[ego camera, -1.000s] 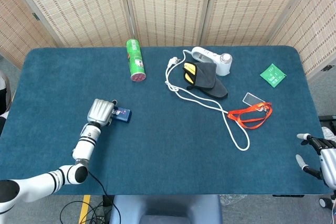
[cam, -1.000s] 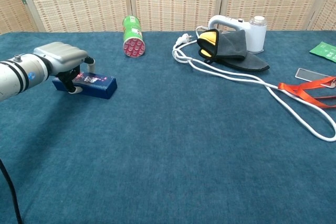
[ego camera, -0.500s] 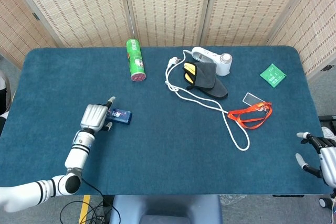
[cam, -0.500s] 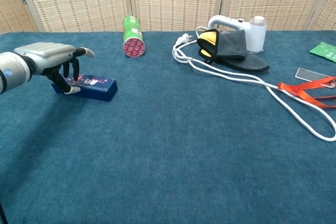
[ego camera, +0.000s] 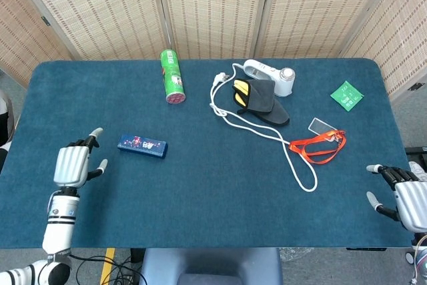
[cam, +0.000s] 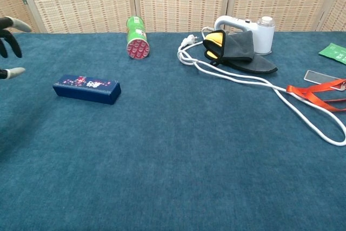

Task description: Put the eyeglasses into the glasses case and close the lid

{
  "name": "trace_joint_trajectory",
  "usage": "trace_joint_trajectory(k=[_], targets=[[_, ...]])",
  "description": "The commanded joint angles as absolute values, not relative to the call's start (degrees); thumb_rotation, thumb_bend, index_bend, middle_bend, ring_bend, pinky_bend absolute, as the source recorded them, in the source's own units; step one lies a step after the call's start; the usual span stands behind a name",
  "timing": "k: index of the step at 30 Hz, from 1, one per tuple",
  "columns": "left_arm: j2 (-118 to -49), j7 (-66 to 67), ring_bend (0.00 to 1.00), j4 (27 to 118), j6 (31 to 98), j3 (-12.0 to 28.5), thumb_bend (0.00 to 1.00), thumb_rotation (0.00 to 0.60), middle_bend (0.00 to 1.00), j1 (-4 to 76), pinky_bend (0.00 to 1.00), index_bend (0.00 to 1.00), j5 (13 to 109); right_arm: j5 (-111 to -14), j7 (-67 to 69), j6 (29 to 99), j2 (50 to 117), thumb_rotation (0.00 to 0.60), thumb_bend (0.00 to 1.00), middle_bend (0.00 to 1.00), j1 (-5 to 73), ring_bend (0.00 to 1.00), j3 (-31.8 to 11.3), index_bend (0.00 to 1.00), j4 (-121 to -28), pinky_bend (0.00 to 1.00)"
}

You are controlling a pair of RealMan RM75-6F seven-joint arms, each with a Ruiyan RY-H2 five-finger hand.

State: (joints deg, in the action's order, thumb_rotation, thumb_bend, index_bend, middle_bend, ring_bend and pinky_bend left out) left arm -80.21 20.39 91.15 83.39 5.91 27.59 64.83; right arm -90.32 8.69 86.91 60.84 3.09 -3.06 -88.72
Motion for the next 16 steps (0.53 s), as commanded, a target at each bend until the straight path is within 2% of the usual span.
trace_joint_trajectory(k=[1, 9, 16], targets=[[-78.51, 18.28, 0.42, 92.69, 89.37, 3.39, 0.34, 0.6, 0.44, 22.51, 0.48, 0.22, 69.5, -90.43, 8.64, 86.61, 60.98, 0.6, 0.32, 0.34, 3.42, 0.29, -3.08, 0.29, -88.61, 0.36], [-74.46, 16.77, 0.41, 94.37, 95.17, 0.37, 0.34, 0.6, 0.44, 15.37, 0.43, 0.22, 73.77, -91.06, 8.55, 86.07, 61.3, 0.6, 0.32, 0.33, 4.4, 0.26, -3.12, 0.29, -88.89, 0.33], [-72.4, 17.55, 0.4, 97.27, 96.8, -2.15, 0.34, 0.6, 0.43, 11.3, 0.42, 0.22, 77.16, -91.14, 8.2, 84.75, 61.76, 0.6, 0.32, 0.33, 5.29, 0.26, -2.86, 0.29, -89.66, 0.33]])
